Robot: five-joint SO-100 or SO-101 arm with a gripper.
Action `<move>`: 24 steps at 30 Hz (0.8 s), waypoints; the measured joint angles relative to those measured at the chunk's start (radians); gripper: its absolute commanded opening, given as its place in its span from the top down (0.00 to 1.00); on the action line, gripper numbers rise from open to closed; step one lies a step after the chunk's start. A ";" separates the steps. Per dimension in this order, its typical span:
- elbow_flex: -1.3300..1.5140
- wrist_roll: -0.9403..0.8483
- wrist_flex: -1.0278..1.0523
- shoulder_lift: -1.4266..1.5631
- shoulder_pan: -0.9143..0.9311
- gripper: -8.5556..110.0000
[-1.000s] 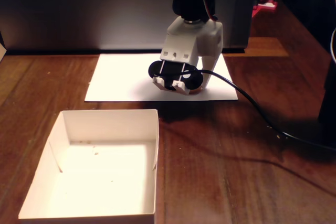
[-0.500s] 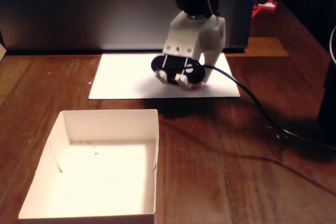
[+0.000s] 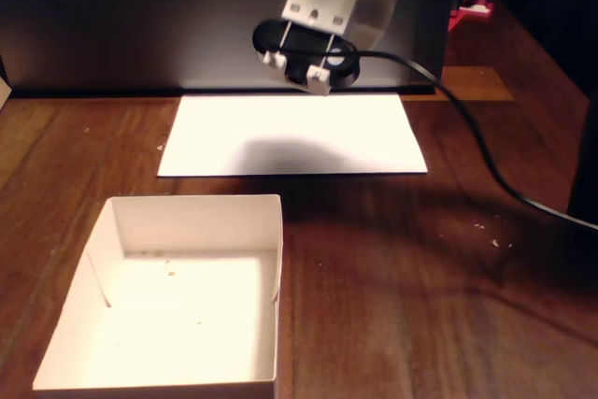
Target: Grasp a mini cookies block and put it in the white box.
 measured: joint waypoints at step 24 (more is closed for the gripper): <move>-0.426 0.040 0.210 0.015 -0.543 0.81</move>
